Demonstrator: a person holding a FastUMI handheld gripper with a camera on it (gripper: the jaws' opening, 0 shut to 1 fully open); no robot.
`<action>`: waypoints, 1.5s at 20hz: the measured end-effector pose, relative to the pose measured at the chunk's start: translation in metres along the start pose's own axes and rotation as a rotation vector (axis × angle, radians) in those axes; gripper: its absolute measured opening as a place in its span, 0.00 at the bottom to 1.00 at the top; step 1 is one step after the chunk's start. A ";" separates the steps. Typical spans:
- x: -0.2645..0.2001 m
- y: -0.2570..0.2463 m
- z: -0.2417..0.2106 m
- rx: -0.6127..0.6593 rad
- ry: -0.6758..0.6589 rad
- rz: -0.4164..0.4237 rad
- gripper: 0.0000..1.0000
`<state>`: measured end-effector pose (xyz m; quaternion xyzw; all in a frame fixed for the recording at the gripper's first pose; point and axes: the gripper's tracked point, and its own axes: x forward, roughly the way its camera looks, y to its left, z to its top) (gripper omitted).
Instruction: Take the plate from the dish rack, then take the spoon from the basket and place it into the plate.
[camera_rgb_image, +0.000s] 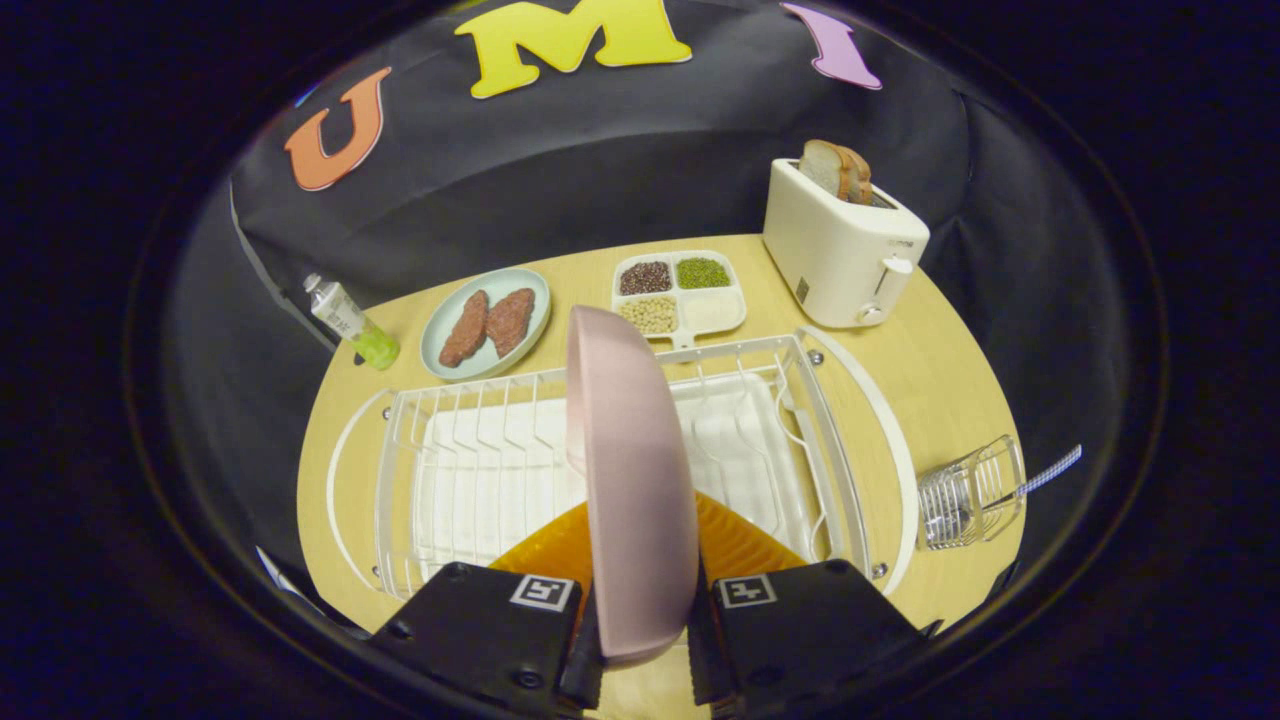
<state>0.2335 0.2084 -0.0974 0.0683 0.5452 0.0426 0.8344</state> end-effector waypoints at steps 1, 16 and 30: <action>-0.001 -0.002 0.000 0.008 -0.002 -0.014 0.37; -0.066 0.011 0.038 -0.052 -0.187 -0.139 0.33; -0.152 -0.065 -0.078 0.056 -0.261 0.245 0.33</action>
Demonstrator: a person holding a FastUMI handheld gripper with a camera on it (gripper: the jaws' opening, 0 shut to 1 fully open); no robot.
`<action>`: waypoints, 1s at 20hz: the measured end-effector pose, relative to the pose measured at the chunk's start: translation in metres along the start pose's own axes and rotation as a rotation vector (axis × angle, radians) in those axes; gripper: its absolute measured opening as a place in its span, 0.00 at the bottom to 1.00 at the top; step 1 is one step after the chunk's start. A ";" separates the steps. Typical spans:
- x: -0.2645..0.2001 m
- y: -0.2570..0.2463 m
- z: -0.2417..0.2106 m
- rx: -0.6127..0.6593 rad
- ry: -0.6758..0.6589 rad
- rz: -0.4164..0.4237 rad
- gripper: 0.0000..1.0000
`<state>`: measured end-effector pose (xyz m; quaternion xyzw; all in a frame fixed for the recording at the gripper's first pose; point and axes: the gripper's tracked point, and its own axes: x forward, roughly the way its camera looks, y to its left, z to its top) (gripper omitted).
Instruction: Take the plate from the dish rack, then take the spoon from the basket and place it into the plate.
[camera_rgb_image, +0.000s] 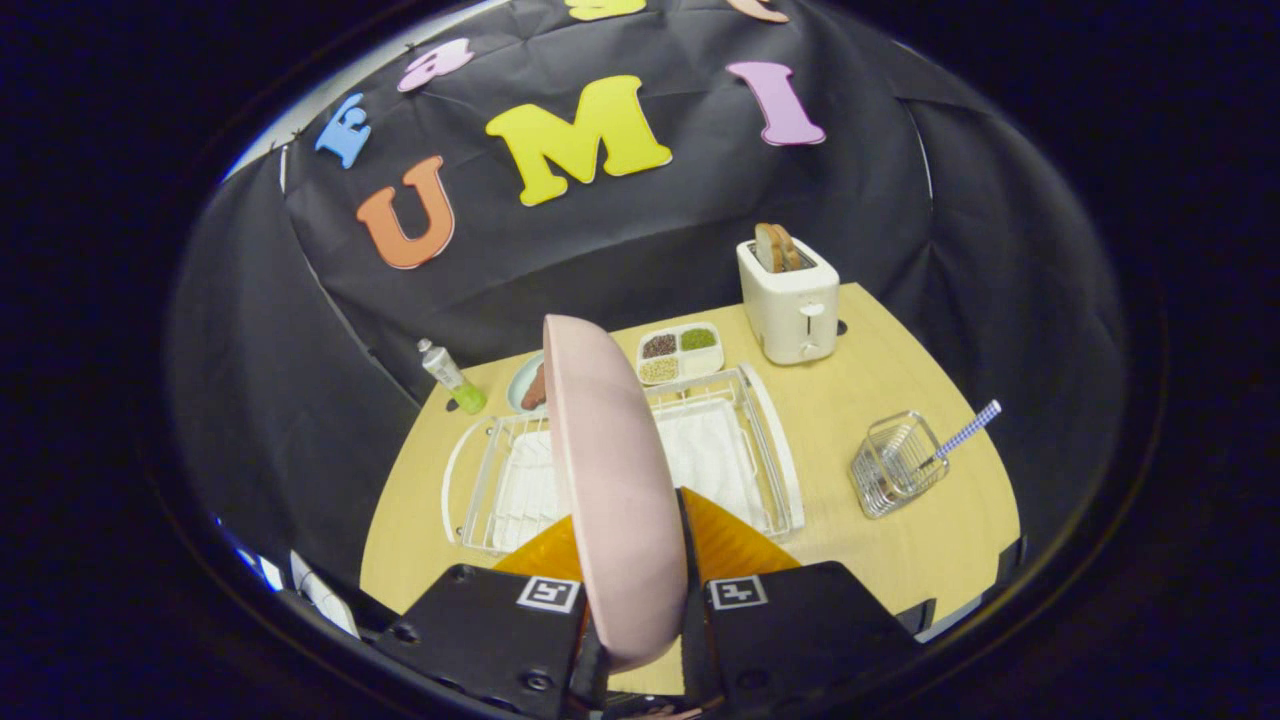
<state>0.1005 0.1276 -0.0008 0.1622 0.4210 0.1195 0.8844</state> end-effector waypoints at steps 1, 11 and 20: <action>-0.003 -0.010 -0.011 0.015 0.005 0.013 0.33; 0.036 -0.068 -0.156 0.274 0.230 0.213 0.33; 0.070 -0.057 -0.198 0.374 0.375 0.323 0.34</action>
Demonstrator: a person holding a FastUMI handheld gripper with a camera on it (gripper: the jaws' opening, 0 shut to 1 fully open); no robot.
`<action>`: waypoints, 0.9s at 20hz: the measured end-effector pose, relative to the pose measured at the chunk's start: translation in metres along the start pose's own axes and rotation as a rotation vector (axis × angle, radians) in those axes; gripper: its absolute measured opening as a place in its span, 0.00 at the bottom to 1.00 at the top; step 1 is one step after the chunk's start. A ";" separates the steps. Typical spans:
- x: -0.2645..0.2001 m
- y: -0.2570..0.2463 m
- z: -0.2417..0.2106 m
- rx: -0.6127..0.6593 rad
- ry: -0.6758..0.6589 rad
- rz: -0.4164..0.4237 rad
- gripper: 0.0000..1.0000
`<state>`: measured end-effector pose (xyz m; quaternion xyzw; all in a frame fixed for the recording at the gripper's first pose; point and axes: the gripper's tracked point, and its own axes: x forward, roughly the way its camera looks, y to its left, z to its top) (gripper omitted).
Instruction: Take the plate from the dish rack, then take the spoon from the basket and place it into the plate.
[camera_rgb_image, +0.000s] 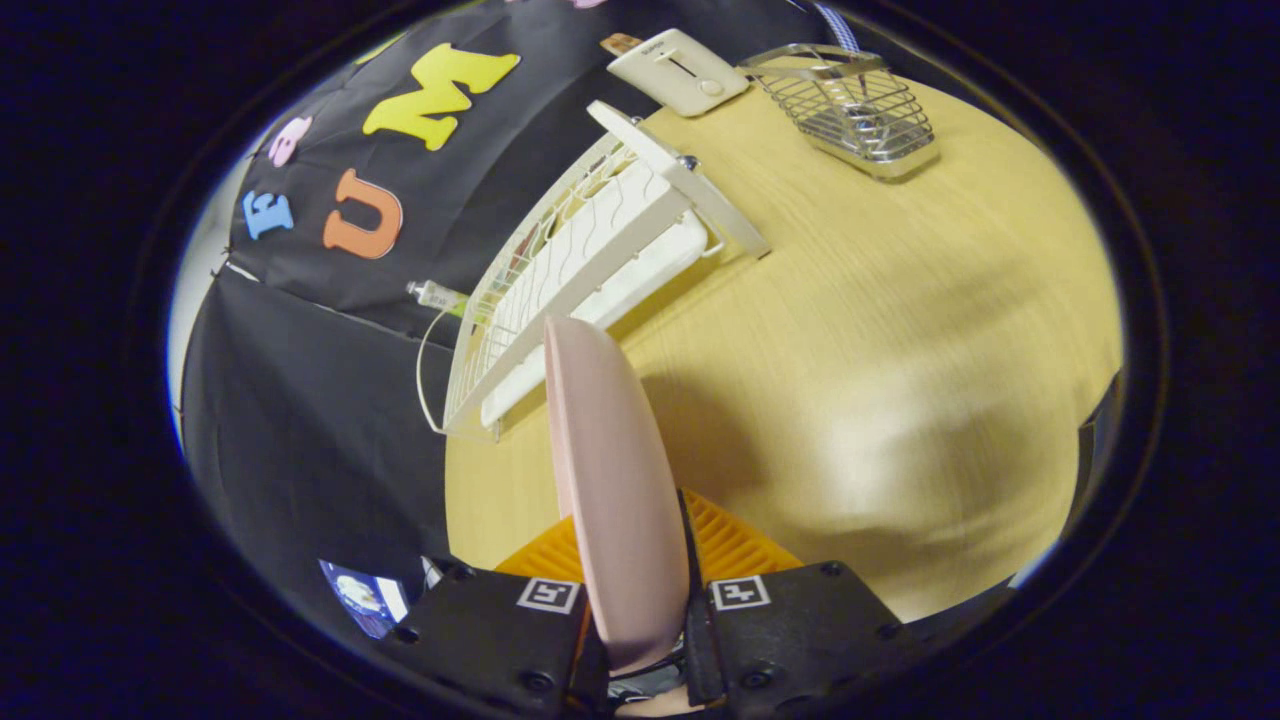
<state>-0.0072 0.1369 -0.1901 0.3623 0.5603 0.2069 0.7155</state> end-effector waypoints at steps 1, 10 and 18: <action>0.001 -0.001 -0.001 0.001 0.005 0.001 0.35; -0.006 -0.026 0.010 -0.016 -0.011 -0.054 0.54; -0.071 -0.038 0.042 -0.313 -0.273 -0.171 0.80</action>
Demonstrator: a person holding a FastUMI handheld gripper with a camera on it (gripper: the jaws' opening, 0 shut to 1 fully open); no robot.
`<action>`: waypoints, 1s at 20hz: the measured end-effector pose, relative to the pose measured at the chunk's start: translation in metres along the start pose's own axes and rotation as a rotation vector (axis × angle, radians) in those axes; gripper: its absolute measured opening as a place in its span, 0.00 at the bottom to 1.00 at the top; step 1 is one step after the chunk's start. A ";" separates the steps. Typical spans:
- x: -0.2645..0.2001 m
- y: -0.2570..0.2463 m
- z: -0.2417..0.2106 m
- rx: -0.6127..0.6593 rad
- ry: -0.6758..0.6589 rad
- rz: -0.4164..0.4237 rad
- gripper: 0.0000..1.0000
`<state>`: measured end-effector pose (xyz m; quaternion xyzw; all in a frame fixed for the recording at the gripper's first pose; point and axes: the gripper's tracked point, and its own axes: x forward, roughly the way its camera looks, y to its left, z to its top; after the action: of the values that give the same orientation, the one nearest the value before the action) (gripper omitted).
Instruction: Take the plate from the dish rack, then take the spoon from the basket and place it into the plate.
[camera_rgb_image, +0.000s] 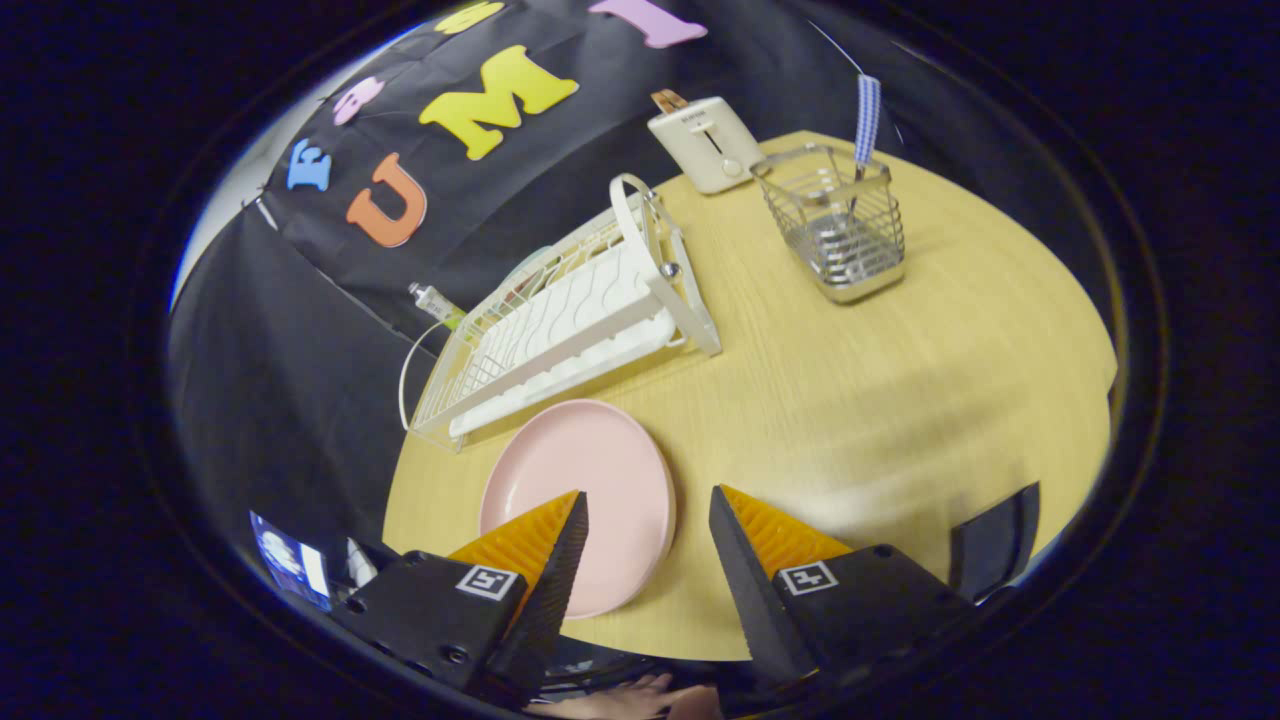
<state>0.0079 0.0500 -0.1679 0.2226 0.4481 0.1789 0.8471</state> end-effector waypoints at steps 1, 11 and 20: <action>-0.010 -0.004 0.005 -0.045 -0.050 -0.021 0.81; -0.069 -0.089 0.091 -0.344 -0.544 -0.335 0.84; -0.029 -0.132 0.182 -0.272 -0.605 -0.284 1.00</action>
<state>0.1586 -0.1150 -0.1282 0.0865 0.1757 0.0435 0.9797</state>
